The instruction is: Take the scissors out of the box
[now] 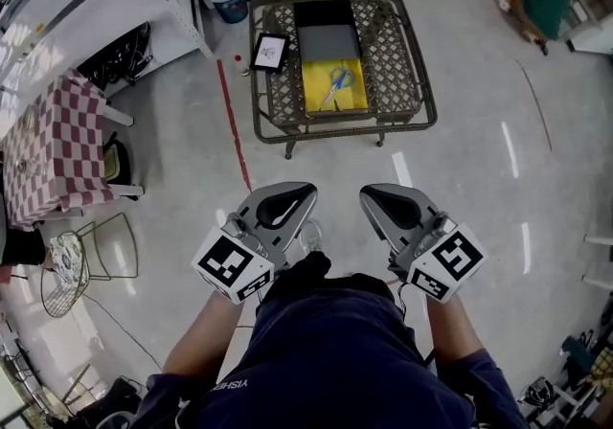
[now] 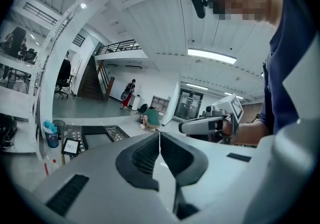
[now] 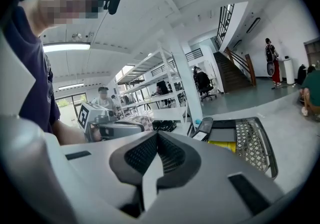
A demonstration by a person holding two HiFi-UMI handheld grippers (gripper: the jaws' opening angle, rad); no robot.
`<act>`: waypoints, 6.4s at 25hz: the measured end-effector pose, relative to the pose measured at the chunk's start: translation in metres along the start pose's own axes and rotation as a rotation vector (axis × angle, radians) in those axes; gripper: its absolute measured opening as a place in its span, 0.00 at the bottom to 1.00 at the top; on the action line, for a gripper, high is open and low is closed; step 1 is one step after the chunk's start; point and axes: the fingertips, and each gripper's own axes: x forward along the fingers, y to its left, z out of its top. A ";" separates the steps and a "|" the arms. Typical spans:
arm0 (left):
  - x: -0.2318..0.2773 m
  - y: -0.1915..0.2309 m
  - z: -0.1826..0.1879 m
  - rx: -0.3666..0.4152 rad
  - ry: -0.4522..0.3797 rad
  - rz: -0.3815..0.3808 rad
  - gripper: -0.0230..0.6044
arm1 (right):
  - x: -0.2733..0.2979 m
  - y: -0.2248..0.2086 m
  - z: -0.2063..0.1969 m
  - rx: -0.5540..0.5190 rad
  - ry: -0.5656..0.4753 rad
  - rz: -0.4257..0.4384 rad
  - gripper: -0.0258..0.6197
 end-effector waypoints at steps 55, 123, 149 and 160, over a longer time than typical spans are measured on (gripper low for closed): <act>0.226 0.199 0.011 -0.015 0.186 0.152 0.08 | 0.126 -0.288 0.045 0.122 0.098 0.104 0.07; 0.318 0.323 -0.267 0.063 1.008 0.126 0.26 | 0.172 -0.384 -0.078 0.374 0.296 -0.002 0.07; 0.322 0.327 -0.299 0.110 1.153 0.176 0.18 | 0.158 -0.394 -0.092 0.422 0.290 -0.012 0.07; 0.320 0.323 -0.298 0.125 1.140 0.159 0.16 | 0.153 -0.390 -0.089 0.417 0.283 -0.024 0.07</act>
